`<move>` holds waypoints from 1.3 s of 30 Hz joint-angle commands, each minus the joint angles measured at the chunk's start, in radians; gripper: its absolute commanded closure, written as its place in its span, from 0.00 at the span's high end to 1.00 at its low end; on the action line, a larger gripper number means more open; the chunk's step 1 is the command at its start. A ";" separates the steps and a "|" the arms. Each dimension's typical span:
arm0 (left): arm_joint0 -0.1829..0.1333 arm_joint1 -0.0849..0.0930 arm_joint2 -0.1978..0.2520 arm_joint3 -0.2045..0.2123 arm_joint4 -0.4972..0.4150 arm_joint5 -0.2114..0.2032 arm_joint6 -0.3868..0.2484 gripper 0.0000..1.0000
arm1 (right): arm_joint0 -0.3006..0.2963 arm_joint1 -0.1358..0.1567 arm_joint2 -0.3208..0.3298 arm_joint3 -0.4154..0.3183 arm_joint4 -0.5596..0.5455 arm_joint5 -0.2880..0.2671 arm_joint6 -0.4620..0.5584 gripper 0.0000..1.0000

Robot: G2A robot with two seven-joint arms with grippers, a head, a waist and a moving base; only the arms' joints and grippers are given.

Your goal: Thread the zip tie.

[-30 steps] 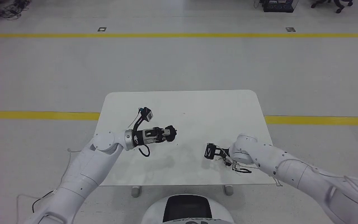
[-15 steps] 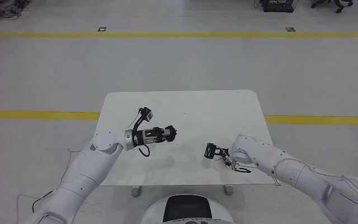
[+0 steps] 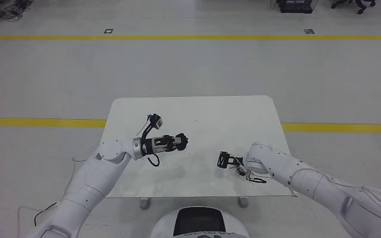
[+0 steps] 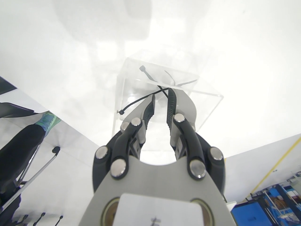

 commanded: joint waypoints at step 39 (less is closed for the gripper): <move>0.000 0.000 0.000 0.000 0.000 0.000 0.000 0.00 | 0.002 0.027 0.000 -0.054 -0.011 0.000 0.016 0.26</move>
